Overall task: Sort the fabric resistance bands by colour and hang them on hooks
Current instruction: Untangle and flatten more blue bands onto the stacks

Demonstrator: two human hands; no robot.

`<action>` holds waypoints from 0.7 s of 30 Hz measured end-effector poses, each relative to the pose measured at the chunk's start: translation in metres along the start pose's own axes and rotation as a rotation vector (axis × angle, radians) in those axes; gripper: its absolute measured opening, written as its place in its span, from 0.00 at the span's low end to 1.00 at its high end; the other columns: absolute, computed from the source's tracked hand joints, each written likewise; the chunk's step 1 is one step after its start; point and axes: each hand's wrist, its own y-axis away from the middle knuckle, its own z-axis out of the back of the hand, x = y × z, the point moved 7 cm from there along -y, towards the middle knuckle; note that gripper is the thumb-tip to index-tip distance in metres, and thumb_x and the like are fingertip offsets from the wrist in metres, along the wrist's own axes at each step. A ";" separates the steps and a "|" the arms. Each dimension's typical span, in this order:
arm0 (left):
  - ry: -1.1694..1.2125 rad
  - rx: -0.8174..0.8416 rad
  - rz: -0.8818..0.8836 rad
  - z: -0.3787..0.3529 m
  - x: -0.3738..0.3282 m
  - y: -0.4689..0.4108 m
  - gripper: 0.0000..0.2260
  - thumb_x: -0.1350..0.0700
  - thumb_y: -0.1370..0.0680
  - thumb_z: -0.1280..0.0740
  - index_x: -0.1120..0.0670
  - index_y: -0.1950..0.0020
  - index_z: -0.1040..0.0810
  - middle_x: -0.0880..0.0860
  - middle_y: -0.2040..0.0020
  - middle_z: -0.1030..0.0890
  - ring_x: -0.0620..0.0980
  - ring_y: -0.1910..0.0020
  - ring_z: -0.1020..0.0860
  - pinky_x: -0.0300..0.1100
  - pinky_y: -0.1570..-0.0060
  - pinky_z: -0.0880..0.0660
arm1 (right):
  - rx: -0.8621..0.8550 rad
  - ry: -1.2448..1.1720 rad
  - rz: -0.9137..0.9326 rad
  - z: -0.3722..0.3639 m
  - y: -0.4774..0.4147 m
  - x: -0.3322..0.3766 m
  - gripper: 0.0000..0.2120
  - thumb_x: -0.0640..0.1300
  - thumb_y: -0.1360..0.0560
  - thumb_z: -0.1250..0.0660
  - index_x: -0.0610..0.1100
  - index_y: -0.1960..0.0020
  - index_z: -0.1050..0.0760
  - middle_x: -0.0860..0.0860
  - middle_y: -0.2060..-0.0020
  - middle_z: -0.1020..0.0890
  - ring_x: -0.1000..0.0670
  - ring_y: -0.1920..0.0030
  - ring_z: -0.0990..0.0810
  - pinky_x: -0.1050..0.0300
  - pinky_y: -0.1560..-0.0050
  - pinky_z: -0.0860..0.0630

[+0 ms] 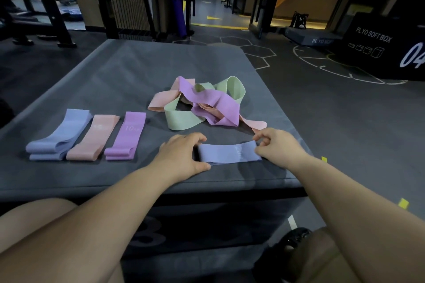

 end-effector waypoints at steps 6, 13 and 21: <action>-0.073 0.009 -0.018 0.000 -0.006 0.001 0.28 0.42 0.28 0.29 0.43 0.31 0.33 0.43 0.35 0.27 0.48 0.33 0.35 0.48 0.35 0.37 | -0.033 -0.052 -0.012 0.002 0.001 0.000 0.12 0.38 0.30 0.34 0.50 0.49 0.22 0.56 0.66 0.21 0.56 0.63 0.24 0.66 0.66 0.31; -0.114 0.039 -0.045 0.000 -0.009 0.004 0.31 0.40 0.29 0.29 0.42 0.28 0.35 0.42 0.28 0.35 0.48 0.28 0.41 0.49 0.33 0.40 | -0.025 -0.036 -0.013 -0.001 0.004 -0.001 0.17 0.40 0.28 0.35 0.49 0.41 0.22 0.56 0.62 0.21 0.55 0.60 0.23 0.67 0.64 0.31; -0.193 0.207 -0.306 -0.023 -0.022 0.010 0.29 0.42 0.18 0.45 0.41 0.22 0.57 0.39 0.22 0.59 0.40 0.25 0.66 0.49 0.25 0.66 | -0.126 0.135 0.254 0.000 0.018 0.026 0.18 0.44 0.23 0.36 0.49 0.34 0.24 0.51 0.40 0.25 0.50 0.38 0.28 0.59 0.41 0.32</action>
